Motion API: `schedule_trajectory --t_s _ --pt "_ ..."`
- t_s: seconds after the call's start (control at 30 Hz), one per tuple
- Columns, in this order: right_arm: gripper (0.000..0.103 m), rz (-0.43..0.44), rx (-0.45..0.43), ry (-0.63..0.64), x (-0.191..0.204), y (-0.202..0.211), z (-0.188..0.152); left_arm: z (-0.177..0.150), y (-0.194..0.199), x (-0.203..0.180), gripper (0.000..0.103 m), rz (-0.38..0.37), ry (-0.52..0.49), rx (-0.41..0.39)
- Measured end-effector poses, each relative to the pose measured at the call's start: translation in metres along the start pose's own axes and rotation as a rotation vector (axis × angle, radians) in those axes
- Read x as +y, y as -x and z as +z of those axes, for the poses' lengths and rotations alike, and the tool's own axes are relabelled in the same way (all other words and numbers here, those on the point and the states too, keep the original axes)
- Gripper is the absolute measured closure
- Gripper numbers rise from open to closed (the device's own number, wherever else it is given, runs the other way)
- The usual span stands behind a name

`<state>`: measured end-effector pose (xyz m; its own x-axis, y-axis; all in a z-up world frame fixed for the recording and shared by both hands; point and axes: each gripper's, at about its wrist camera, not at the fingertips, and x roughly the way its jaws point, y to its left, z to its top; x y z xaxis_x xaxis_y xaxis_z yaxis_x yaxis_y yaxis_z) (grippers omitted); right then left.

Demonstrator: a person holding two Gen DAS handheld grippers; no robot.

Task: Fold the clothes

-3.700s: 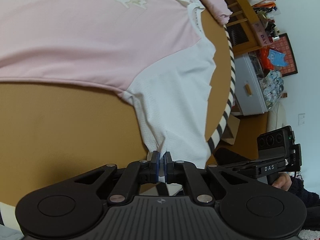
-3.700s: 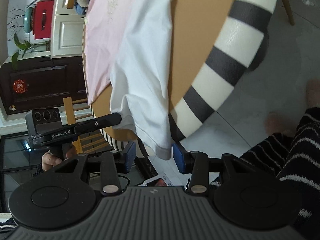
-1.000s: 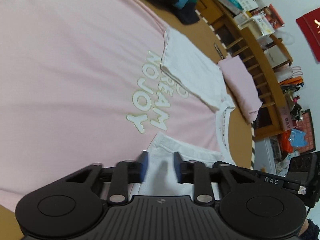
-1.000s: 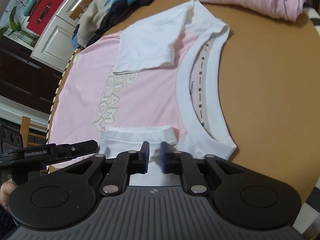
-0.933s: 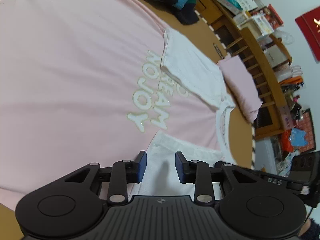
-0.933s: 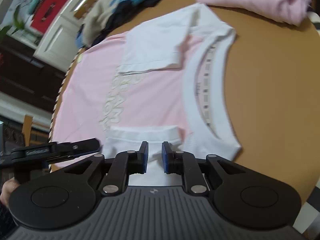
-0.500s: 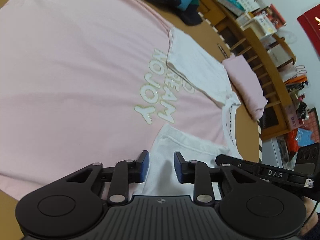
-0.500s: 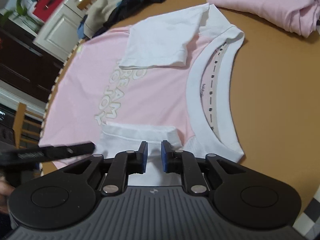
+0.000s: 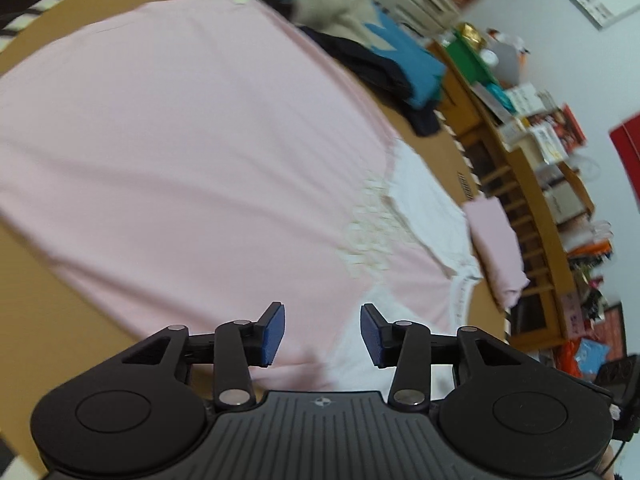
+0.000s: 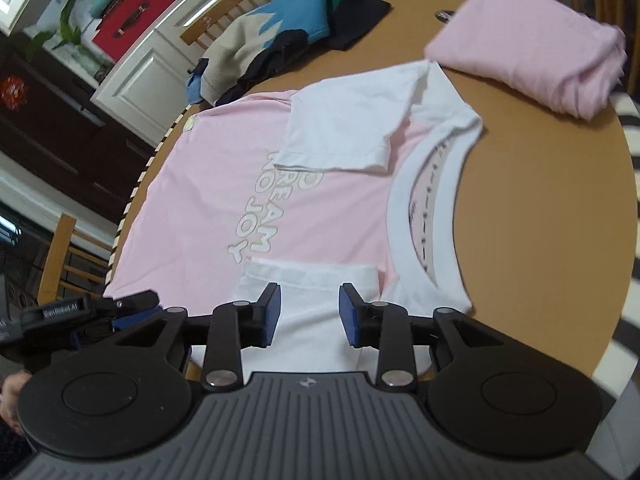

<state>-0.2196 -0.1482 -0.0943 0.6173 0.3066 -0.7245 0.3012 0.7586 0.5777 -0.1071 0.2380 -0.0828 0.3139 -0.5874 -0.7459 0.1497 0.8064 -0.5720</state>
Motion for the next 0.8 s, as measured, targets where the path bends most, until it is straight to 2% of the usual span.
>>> schedule_trajectory --t_s 0.2,0.4,0.6,0.73,0.8 --pt "0.069 0.025 0.029 -0.113 -0.006 -0.004 -0.029 -0.007 0.008 0.028 0.057 0.012 0.031 0.03" --pt "0.069 0.048 0.063 -0.193 -0.012 -0.003 -0.048 -0.011 0.004 0.015 0.056 -0.061 -0.001 0.088" --pt "0.069 0.127 0.1 -0.364 -0.041 0.003 -0.058 -0.029 -0.022 -0.057 0.056 -0.163 -0.22 0.184" --pt "0.068 0.166 0.095 -0.465 -0.057 0.003 -0.07 -0.048 -0.059 -0.087 0.056 -0.174 -0.334 0.292" --pt "0.066 0.162 0.09 -0.511 -0.062 0.004 -0.079 -0.055 -0.076 -0.091 0.056 -0.166 -0.349 0.341"
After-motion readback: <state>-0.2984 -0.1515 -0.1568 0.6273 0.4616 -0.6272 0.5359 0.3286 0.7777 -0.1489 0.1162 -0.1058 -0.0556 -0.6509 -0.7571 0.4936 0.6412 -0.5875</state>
